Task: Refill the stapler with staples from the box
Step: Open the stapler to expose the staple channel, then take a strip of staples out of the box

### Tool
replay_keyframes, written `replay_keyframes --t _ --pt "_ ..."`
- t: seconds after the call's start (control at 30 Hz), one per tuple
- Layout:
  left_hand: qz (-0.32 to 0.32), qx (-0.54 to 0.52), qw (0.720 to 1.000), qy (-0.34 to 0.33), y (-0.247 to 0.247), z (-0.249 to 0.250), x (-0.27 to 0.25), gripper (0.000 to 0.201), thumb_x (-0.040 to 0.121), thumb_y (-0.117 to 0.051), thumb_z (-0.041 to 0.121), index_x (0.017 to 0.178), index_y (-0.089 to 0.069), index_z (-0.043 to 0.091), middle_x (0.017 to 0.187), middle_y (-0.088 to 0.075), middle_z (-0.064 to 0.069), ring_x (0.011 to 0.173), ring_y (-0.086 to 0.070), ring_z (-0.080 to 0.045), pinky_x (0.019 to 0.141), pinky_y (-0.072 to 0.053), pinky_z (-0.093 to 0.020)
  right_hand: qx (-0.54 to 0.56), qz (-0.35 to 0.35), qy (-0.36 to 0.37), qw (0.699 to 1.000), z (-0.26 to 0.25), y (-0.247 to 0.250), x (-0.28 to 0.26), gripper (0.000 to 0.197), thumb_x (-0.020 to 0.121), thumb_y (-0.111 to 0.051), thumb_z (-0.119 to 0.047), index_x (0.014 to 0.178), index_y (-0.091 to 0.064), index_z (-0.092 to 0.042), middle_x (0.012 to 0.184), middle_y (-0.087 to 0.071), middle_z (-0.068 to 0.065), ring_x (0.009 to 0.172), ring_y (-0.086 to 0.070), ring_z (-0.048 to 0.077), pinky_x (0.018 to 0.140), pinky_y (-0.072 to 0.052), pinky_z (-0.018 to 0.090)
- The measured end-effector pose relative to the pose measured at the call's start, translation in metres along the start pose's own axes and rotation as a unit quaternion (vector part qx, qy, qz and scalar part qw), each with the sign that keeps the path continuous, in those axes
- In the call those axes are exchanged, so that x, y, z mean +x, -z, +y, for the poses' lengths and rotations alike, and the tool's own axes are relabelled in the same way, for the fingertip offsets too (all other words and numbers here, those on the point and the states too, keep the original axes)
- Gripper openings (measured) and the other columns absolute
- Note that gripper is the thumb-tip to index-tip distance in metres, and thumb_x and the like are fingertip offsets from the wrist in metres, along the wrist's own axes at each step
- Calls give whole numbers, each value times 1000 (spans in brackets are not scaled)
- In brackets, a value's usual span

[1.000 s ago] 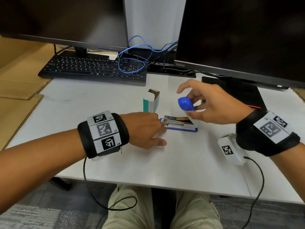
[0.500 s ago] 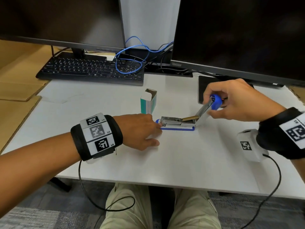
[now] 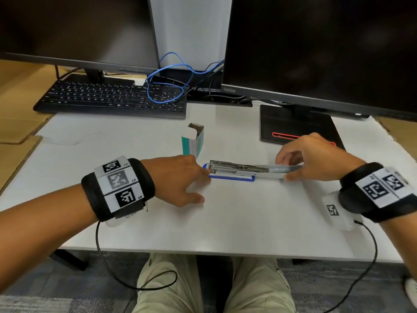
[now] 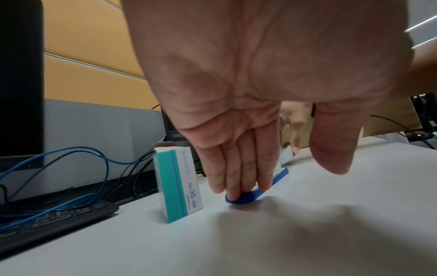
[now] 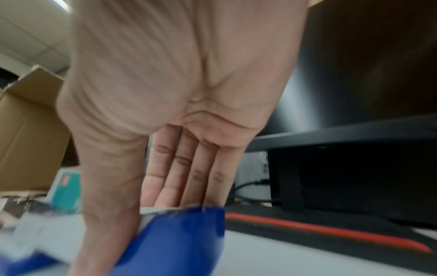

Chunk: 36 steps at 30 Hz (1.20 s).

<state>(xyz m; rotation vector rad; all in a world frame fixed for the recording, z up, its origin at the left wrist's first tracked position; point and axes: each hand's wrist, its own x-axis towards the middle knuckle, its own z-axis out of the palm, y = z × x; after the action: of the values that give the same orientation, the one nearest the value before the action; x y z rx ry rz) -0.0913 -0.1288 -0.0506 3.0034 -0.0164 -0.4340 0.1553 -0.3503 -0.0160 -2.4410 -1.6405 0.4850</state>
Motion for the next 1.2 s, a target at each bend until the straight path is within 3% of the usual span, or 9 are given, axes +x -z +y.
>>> replay_keyframes --t 0.17,0.47,0.53,0.6,0.7,0.8,0.87,1.0,1.2 --pt "-4 -20 1000 1 2 0 -4 67 78 -36 70 127 -56 28 126 -66 -2 115 -57 -21 91 -53 -40 21 4 -3 1000 4 -17 -1 28 67 -88 -28 92 -75 -28 77 -73 -11 73 -69 6 73 -61 33" --pt "10 -37 999 10 12 4 -11 61 83 -48 63 133 -55 29 132 -64 7 117 -60 -17 97 -50 -36 24 13 -15 1000 5 -23 -3 26 71 -84 -28 95 -74 -28 86 -72 -11 80 -68 7 78 -60 34" --pt "96 -51 994 2 18 7 -13 49 85 -53 54 124 -64 26 120 -70 8 106 -66 -17 91 -53 -35 20 12 -16 1000 2 -22 -2 26 72 -84 -28 96 -73 -28 86 -71 -11 81 -67 8 79 -60 34" --pt "244 -43 969 8 26 8 -14 37 86 -54 47 110 -71 23 106 -74 6 90 -70 -19 80 -56 -35 8 6 -19 1000 3 -22 0 26 72 -84 -30 95 -73 -29 87 -70 -11 82 -65 8 80 -60 35" --pt "364 -34 928 77 43 0 -12 33 83 -63 40 111 -67 22 110 -70 3 92 -66 -21 77 -55 -36 -20 -12 -14 1000 -2 -18 5 32 69 -83 -43 97 -72 -31 91 -70 -13 89 -62 8 83 -58 37" --pt "279 -38 944 171 55 -13 -2 51 77 -70 47 123 -60 27 124 -63 2 107 -63 -22 85 -55 -43 -20 2 2 1000 -16 -6 11 46 71 -76 -52 109 -70 -27 104 -70 -9 98 -62 10 88 -56 34" --pt "224 -59 954 190 55 -16 6 42 77 -74 41 115 -66 24 118 -69 -2 100 -66 -24 80 -56 -40 -6 25 24 999 -28 1 17 40 81 -72 -44 114 -69 -23 110 -70 -5 100 -63 10 90 -56 34" --pt "237 -116 948 180 49 -13 18 19 80 -76 25 94 -70 15 101 -74 -7 85 -71 -22 70 -61 -39 30 70 67 995 -52 -2 33 27 87 -70 -34 112 -71 -22 105 -72 -5 94 -67 8 87 -58 33" --pt "215 -104 951 195 40 -10 34 45 78 -77 32 121 -63 23 116 -55 -5 97 -61 -25 84 -56 -44 37 75 98 992 -80 -13 61 31 91 -65 -29 122 -66 -25 118 -68 -1 98 -65 12 88 -56 30"
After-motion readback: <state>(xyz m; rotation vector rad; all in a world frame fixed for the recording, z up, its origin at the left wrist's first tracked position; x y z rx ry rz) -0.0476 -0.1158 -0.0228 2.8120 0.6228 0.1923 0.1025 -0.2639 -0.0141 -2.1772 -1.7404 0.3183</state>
